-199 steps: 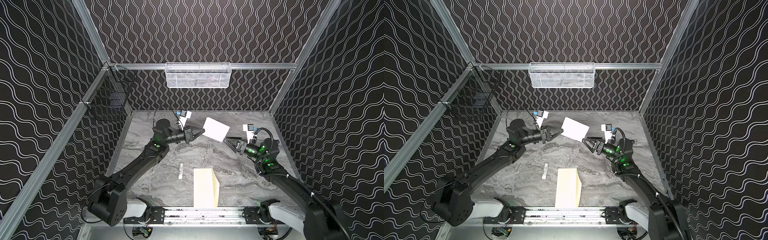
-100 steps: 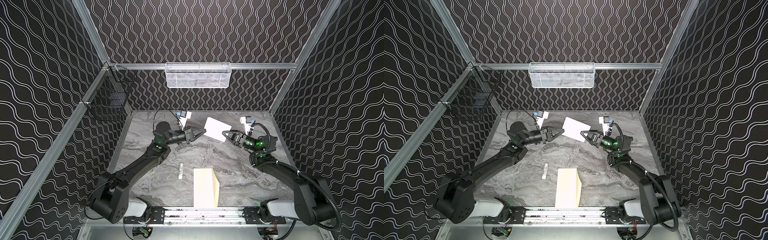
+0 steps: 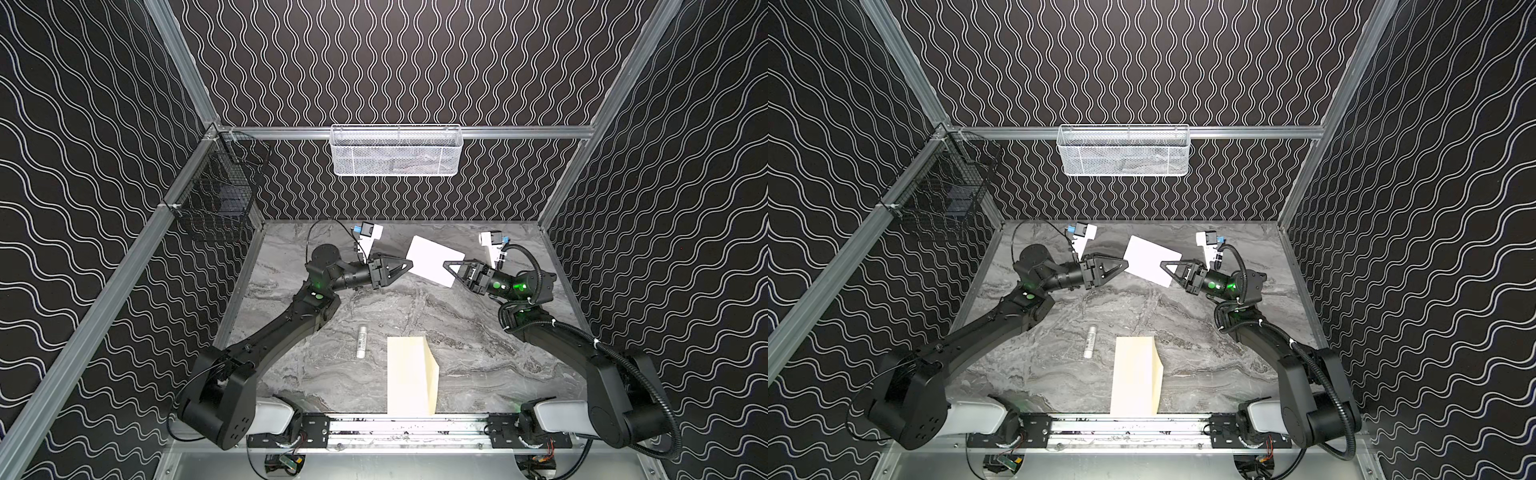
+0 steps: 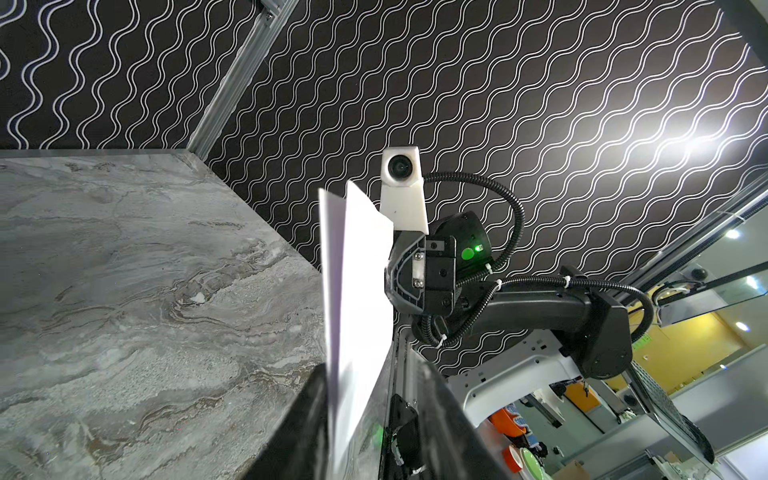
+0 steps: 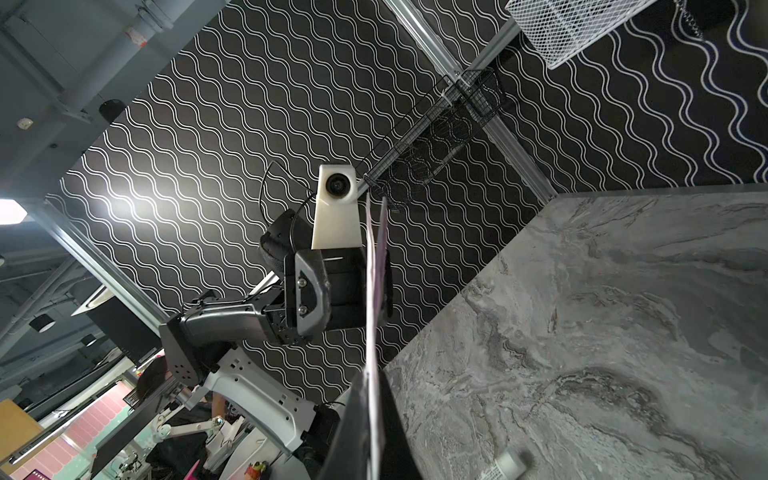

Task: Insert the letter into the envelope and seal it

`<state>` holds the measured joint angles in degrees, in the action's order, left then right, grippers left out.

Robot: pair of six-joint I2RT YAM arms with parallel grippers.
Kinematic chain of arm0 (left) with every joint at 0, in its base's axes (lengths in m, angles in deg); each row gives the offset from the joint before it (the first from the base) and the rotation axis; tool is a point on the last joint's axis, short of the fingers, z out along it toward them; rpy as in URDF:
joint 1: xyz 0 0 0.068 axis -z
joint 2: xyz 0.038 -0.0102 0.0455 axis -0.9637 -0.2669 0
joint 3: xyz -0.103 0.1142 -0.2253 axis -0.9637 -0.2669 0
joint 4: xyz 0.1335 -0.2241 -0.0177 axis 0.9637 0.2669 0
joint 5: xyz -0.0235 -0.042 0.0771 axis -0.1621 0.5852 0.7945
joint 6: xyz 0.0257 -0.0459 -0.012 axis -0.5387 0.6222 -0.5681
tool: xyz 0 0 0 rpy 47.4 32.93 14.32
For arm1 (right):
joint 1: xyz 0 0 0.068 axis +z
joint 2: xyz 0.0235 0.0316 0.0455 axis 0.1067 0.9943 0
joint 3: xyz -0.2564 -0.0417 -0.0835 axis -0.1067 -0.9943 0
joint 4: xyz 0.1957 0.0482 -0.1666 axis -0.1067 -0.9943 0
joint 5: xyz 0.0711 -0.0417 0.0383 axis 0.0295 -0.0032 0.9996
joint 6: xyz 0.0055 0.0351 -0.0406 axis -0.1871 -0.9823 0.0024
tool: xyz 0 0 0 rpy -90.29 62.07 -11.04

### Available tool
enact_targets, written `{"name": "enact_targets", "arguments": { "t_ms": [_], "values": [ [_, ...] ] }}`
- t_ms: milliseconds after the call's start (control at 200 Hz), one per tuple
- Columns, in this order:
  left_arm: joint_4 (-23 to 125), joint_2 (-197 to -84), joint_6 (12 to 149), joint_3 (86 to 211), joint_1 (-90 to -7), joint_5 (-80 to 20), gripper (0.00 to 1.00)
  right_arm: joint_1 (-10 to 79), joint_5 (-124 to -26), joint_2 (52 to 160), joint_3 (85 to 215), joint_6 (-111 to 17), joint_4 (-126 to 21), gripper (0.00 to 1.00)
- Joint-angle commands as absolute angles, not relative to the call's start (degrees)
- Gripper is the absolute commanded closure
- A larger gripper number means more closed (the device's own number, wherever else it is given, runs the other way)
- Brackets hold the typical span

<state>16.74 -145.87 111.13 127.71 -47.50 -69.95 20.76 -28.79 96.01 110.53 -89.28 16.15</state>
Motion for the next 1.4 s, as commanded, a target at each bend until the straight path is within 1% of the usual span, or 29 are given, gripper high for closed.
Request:
{"name": "enact_targets", "arguments": {
  "t_ms": [0,35,150,250,350,400,440,500,591,606,686,771,796,871,981,1026,1106,1156,1196,1396],
  "values": [
    [16.1,-147.3,109.1,128.8,-47.5,-70.6,0.48,21.5,-27.0,95.7,111.5,-86.8,12.8,1.0],
    [15.7,-147.9,109.0,129.5,-47.5,-71.0,0.46,21.8,-26.6,95.8,111.7,-86.7,12.5,1.0],
    [14.9,-150.6,109.1,131.2,-48.0,-71.8,0.44,22.4,-25.4,96.6,112.1,-86.7,12.1,1.0],
    [14.3,-152.2,109.4,132.5,-48.7,-72.8,0.47,22.5,-24.9,96.7,112.2,-86.3,11.1,1.0],
    [14.5,-152.4,109.3,133.0,-49.4,-73.3,0.58,22.6,-24.5,96.7,112.8,-84.8,8.3,1.0],
    [15.0,-152.1,109.1,133.0,-49.6,-73.4,0.67,22.5,-24.3,96.5,113.2,-83.8,6.8,1.0],
    [15.0,-151.9,109.0,132.9,-49.6,-73.5,0.73,22.5,-24.3,96.4,113.5,-83.2,5.7,1.0],
    [15.0,-151.8,109.1,132.8,-49.6,-73.5,0.85,22.5,-24.4,96.2,114.0,-82.1,3.9,1.0],
    [13.6,-152.1,110.3,132.4,-49.6,-73.7,0.98,22.5,-24.7,95.7,114.5,-81.1,2.1,1.0],
    [13.2,-152.1,110.6,132.3,-49.6,-73.5,1.0,22.5,-24.7,95.6,114.5,-81.1,2.0,0.98],
    [11.2,-152.0,112.1,131.3,-49.6,-73.1,1.0,22.7,-25.1,95.0,114.0,-81.0,1.7,0.87],
    [9.0,-151.6,113.2,130.3,-49.6,-72.3,1.0,23.5,-26.1,94.2,112.9,-80.5,1.7,0.7],
    [8.6,-151.5,113.6,130.1,-49.6,-72.2,1.0,23.9,-26.6,94.0,112.5,-80.2,1.6,0.67],
    [7.0,-151.4,114.6,129.8,-49.6,-72.1,1.0,24.8,-26.9,93.6,111.6,-79.5,1.4,0.6],
    [7.1,-150.7,114.3,129.5,-49.6,-72.0,1.0,25.4,-27.2,93.5,110.3,-78.8,1.4,0.57],
    [7.0,-150.4,114.1,129.2,-49.6,-71.8,1.0,25.5,-27.2,93.5,109.8,-78.7,1.9,0.6],
    [6.6,-150.6,114.4,128.9,-49.6,-71.6,1.0,25.6,-26.9,93.7,109.2,-79.5,3.9,0.77],
    [6.4,-150.8,114.6,128.8,-49.6,-71.9,1.0,25.6,-26.6,93.8,109.0,-79.7,4.4,0.92],
    [6.5,-150.8,114.6,128.8,-49.6,-71.9,1.0,25.5,-26.5,93.6,109.1,-79.5,4.1,1.0],
    [7.1,-150.2,114.1,128.5,-49.6,-71.6,1.0,25.6,-26.9,92.1,109.6,-76.3,-0.3,1.0]
  ]
}}
